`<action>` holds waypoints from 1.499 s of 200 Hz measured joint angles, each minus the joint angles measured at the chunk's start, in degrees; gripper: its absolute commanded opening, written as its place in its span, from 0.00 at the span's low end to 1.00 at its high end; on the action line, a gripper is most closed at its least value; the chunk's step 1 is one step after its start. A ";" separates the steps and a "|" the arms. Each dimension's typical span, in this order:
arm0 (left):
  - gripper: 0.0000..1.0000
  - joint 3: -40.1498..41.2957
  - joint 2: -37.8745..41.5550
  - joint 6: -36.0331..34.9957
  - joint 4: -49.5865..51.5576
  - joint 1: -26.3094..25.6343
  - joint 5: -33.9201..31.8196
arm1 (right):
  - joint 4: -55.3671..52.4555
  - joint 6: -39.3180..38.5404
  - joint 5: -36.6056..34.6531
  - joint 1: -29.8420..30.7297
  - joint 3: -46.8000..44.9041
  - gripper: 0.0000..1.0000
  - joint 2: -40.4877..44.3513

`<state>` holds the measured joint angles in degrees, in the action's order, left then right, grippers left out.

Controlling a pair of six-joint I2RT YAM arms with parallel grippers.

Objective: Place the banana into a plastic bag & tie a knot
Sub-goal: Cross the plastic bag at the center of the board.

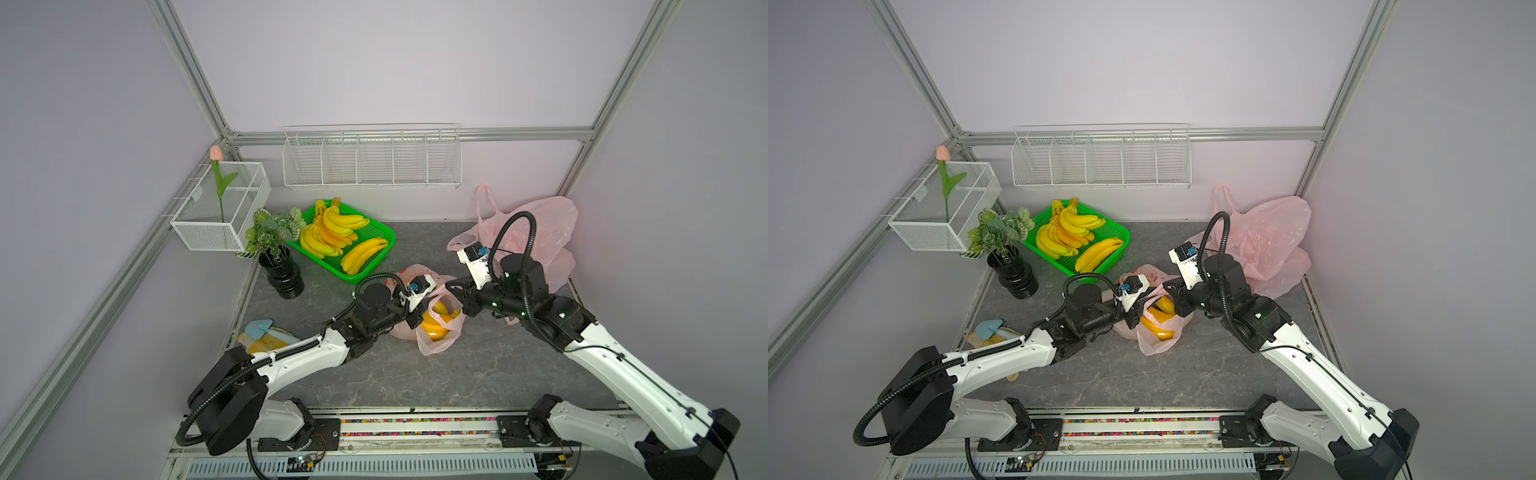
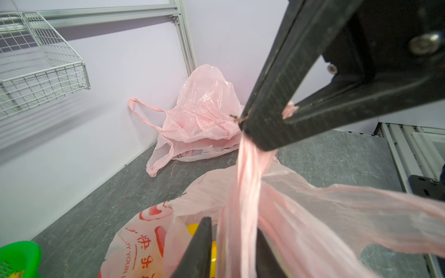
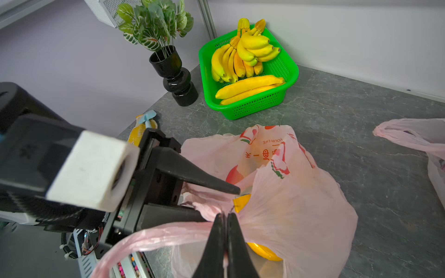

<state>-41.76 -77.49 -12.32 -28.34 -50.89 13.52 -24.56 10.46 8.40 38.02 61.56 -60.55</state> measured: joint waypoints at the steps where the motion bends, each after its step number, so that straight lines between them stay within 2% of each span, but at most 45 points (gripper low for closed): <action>1: 0.35 0.00 0.02 -0.02 0.02 0.00 0.04 | 0.00 0.02 -0.07 0.00 -0.07 0.07 0.02; 49: 0.49 0.96 1.79 -1.90 3.19 0.11 2.91 | 0.55 0.11 -1.60 0.35 -1.66 0.07 0.44; 83: 0.54 1.51 2.14 -2.56 3.52 0.11 3.26 | 1.88 0.70 -1.79 1.40 -3.41 0.07 0.44; 237: 0.62 2.23 2.14 -3.21 3.80 -1.90 3.17 | 5.16 2.19 -4.55 1.57 -5.51 0.07 0.44; 300: 0.69 2.67 2.14 -2.21 -0.09 -3.82 -0.83 | 6.78 3.15 -4.55 1.62 -6.05 0.07 -0.39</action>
<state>-39.09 -75.35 -14.52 -28.42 -54.72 12.69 -17.78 13.61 3.86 39.64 55.51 -60.95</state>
